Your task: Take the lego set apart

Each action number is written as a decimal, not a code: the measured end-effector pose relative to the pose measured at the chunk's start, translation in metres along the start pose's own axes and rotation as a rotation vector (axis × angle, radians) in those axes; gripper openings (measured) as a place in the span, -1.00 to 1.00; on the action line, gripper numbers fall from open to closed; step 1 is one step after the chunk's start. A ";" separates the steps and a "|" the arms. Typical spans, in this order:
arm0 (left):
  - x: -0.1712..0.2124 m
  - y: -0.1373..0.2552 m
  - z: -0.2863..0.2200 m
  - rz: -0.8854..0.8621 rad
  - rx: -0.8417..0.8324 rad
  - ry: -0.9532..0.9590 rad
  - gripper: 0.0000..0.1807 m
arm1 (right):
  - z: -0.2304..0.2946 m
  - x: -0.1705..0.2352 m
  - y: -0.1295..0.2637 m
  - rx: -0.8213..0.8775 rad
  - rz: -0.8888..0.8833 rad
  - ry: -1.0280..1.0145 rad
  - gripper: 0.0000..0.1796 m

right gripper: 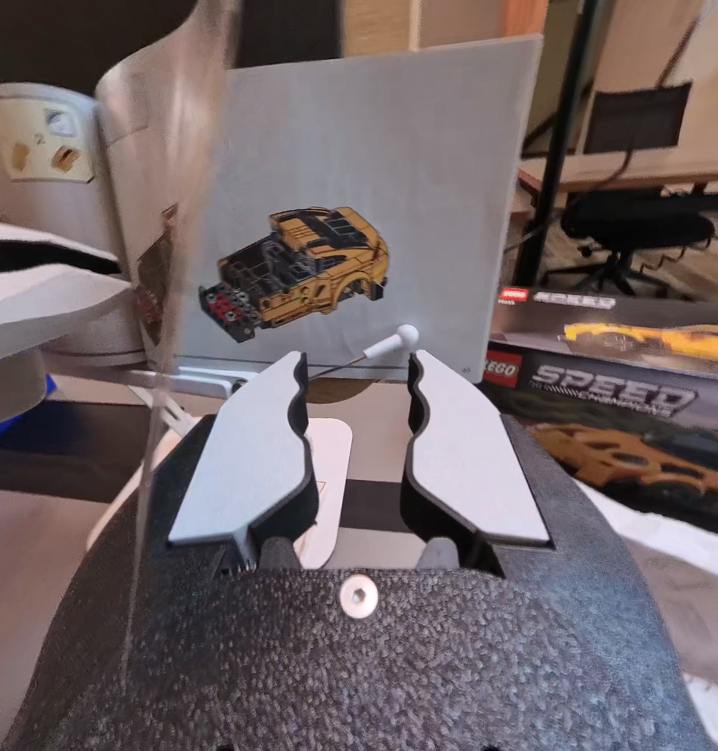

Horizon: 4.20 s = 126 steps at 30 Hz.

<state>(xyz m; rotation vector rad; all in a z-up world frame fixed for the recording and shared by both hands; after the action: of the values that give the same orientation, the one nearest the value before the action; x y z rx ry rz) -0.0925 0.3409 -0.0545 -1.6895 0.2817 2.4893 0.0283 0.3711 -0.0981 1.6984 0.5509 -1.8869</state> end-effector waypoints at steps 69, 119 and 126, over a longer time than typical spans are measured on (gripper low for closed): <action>0.076 0.089 0.068 0.056 -0.228 0.357 -0.98 | 0.049 -0.030 0.021 -0.263 -0.070 0.190 -0.81; 0.077 0.052 0.078 0.034 -0.054 0.455 -0.68 | 0.057 -0.024 -0.048 -0.057 0.002 0.319 -0.94; 0.051 0.033 0.034 0.046 0.073 0.312 -0.82 | 0.028 -0.022 -0.014 -0.028 -0.065 0.166 -0.78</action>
<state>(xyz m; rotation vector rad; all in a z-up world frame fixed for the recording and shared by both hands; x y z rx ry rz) -0.1490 0.3163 -0.0870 -2.0581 0.4384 2.2068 -0.0012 0.3667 -0.0738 1.8501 0.7011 -1.7834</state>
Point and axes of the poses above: each gripper's, where its closed fingertips meet, y back along the fingers, x out of its underside, z = x × y across the jaws, the point moved 4 cm from there along y, back along the fingers, and after that the axes turned 15 degrees about -x, right-handed, at the moved point
